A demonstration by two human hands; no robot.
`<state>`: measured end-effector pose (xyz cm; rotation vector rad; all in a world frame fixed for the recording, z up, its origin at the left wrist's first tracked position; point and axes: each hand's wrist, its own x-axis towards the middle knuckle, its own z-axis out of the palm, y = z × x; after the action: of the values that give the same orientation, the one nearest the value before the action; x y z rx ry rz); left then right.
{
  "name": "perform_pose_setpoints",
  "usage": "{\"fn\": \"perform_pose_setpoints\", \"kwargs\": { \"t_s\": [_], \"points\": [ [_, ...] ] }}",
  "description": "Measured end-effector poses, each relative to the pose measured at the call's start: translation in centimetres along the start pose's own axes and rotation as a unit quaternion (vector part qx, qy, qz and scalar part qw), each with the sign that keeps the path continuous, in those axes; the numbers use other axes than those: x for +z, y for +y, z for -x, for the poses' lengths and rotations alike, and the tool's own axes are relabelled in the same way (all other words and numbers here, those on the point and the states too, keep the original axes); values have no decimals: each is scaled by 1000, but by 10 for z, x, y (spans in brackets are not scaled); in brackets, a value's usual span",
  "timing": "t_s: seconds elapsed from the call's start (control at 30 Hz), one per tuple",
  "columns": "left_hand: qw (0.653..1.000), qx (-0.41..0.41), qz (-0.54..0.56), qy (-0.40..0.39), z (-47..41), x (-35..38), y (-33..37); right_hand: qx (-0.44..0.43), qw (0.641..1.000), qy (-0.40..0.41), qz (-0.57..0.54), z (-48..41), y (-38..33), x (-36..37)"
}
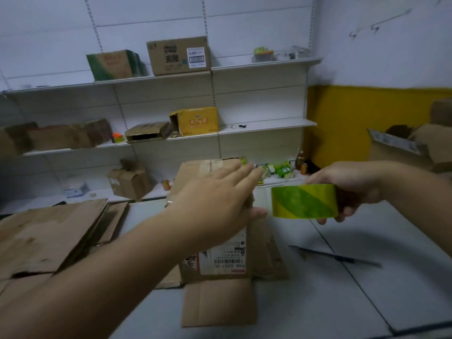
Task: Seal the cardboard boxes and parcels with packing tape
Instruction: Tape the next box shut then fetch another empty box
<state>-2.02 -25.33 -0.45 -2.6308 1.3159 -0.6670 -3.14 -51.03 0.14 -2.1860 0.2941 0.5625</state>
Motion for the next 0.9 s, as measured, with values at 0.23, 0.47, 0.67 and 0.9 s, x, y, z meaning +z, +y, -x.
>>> {"fn": "perform_pose_setpoints", "kwargs": {
  "t_s": [0.23, 0.47, 0.67, 0.9],
  "points": [
    [995, 52, -36, 73, 3, 27, -26, -2, 999, -34, -3, 9, 7, 10],
    [983, 122, -23, 138, 22, 27, -41, -15, 998, -64, -21, 6, 5, 32],
    [975, 105, 16, 197, 18, 42, -38, -11, 997, -71, -40, 9, 14, 43],
    [976, 78, -56, 197, 21, 30, -28, -16, 994, -76, -81, 7, 23, 58]
  ]
}}
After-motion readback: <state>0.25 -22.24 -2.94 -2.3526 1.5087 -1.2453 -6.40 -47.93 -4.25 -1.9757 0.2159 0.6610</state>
